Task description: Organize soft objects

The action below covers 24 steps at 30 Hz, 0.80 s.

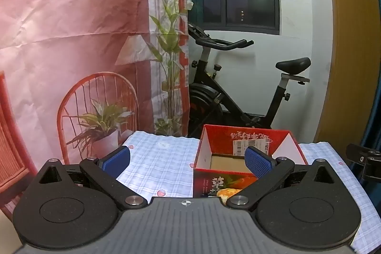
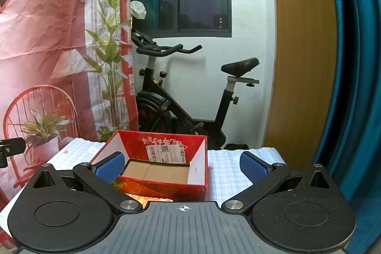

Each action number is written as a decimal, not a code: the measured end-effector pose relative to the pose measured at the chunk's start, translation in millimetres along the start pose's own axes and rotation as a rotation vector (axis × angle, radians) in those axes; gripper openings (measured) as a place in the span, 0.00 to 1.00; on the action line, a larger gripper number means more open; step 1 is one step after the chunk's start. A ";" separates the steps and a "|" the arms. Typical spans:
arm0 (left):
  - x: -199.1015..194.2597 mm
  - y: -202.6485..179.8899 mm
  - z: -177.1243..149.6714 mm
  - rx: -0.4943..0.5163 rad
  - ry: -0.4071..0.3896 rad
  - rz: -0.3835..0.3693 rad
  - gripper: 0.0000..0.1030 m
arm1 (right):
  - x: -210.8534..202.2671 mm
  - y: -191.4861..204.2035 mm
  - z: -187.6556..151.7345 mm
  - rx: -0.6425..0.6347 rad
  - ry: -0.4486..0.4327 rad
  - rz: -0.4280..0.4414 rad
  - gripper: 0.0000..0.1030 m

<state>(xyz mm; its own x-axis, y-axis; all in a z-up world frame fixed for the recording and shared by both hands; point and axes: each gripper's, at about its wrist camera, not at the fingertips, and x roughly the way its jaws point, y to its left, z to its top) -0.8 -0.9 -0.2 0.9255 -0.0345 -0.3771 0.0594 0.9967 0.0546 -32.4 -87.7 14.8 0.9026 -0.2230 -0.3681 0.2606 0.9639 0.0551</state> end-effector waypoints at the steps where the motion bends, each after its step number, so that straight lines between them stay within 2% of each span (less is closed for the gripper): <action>1: 0.3 2.8 0.1 -0.013 0.005 -0.010 1.00 | -0.2 -0.1 -0.1 0.003 -0.004 0.002 1.00; 2: 8.3 9.6 2.5 -0.038 0.042 -0.006 1.00 | -0.2 -0.2 0.0 0.005 -0.001 0.003 1.00; 4: 1.6 10.8 1.1 -0.033 0.015 -0.011 1.00 | -0.8 0.0 0.1 0.002 -0.002 0.003 1.00; 24: 1.0 3.1 2.7 -0.006 0.003 -0.004 1.00 | -1.1 0.1 -0.2 0.000 -0.002 0.000 1.00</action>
<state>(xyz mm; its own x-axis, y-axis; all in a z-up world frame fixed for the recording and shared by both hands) 1.3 1.9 2.0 0.9241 -0.0381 -0.3802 0.0609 0.9970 0.0481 -33.4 -87.3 15.0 0.9032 -0.2231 -0.3667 0.2604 0.9640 0.0547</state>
